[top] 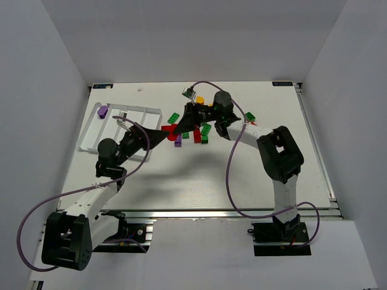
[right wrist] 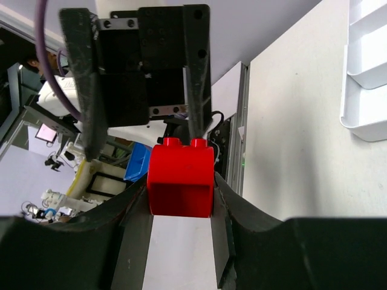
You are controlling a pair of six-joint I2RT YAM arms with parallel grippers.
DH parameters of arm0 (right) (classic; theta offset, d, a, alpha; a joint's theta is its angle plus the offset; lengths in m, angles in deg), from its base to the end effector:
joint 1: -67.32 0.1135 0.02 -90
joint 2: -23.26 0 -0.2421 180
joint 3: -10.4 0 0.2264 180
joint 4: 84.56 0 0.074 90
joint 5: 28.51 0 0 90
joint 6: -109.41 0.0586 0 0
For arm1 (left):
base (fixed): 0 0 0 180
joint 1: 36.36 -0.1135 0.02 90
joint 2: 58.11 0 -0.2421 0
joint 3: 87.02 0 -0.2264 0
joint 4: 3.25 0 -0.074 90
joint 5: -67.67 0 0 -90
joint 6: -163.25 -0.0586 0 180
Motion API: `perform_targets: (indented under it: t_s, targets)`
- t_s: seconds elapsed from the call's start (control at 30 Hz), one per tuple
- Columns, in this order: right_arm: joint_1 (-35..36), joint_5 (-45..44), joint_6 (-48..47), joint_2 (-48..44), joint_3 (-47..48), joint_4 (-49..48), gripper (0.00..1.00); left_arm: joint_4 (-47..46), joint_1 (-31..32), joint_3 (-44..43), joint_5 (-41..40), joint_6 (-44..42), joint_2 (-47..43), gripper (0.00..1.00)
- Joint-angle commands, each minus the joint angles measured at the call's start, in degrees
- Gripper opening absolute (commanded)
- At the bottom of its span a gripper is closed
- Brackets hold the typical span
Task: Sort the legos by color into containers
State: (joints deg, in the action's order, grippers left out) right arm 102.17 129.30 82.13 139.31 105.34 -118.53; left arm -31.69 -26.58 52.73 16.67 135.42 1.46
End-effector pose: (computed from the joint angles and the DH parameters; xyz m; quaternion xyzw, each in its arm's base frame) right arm 0.3229 0.2910 0.2709 -0.2987 0.6073 0.7173 0.1659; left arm 0.2195 -0.0753 0.2663 -0.0419 0.6608 -0.5967 0.4534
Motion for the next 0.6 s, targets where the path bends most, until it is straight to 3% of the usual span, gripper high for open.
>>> perform_targets:
  t_s: [0.0, 0.37, 0.5, 0.57]
  targets:
    - [0.48, -0.22, 3.63, 0.14, 2.26, -7.08, 0.0, -1.28, 1.47, -0.34, -0.24, -0.56, 0.81, 0.8]
    - [-0.05, -0.84, 10.23, 0.49, 1.82, -13.85, 0.0, 1.81, 1.73, -0.52, 0.02, -2.58, 1.95, 0.77]
    - [-0.05, -1.28, 11.64, 0.67, 1.03, -15.08, 0.0, -1.0, 1.73, -1.31, 1.16, -1.27, 3.53, 0.69]
    - [-0.05, -1.37, 12.34, 0.76, 0.76, -15.7, 0.0, -1.97, 1.73, -1.83, 1.51, -0.48, 4.5, 0.59]
